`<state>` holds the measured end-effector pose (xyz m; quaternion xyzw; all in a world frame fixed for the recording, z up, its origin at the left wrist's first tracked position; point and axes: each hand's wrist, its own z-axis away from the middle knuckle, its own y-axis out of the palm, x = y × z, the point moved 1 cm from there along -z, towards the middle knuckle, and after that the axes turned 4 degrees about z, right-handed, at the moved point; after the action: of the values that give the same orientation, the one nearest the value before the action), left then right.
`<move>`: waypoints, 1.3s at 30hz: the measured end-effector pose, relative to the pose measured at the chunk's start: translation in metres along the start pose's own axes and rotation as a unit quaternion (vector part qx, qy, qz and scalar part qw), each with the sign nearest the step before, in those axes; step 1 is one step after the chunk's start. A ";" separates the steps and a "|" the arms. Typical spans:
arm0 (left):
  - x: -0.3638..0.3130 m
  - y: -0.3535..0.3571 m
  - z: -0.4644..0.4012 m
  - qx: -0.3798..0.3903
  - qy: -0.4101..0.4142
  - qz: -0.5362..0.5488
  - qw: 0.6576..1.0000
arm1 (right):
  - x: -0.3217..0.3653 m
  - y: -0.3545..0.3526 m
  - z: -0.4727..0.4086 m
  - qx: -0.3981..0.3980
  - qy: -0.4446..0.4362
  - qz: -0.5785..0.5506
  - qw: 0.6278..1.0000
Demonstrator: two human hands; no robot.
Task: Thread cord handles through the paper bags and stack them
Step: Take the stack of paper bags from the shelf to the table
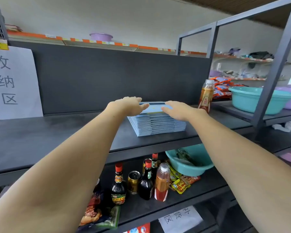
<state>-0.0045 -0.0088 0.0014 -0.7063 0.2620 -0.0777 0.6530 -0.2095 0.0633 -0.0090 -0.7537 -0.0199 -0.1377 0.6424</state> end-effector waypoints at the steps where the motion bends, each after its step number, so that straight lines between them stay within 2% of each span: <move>1: 0.001 -0.002 0.002 0.005 0.000 0.003 1.000 | 0.001 0.000 -0.002 -0.001 0.003 -0.002 1.000; 12: 0.017 0.009 -0.032 0.030 -0.007 0.090 0.996 | -0.007 -0.008 -0.035 -0.002 0.036 -0.081 0.996; 17: 0.010 0.012 -0.052 0.013 -0.019 0.162 0.987 | -0.014 -0.010 -0.062 0.024 0.041 -0.031 0.998; 19: 0.006 0.018 -0.061 0.005 -0.039 0.162 0.986 | -0.015 -0.007 -0.071 0.037 0.056 -0.006 0.998; 25: -0.006 0.036 -0.076 -0.062 -0.095 0.064 0.991 | -0.025 0.014 -0.087 0.066 0.118 -0.007 0.991; 29: -0.005 0.055 -0.074 -0.052 -0.152 0.120 0.980 | -0.028 0.023 -0.093 0.075 0.130 -0.042 0.988; 39: -0.003 0.059 -0.075 -0.066 -0.144 0.154 0.975 | -0.033 0.026 -0.106 0.115 0.183 -0.158 0.963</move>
<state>-0.0568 -0.0737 -0.0446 -0.7028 0.2750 0.1440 0.6400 -0.2554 -0.0391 -0.0269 -0.6237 -0.0364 -0.3702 0.6875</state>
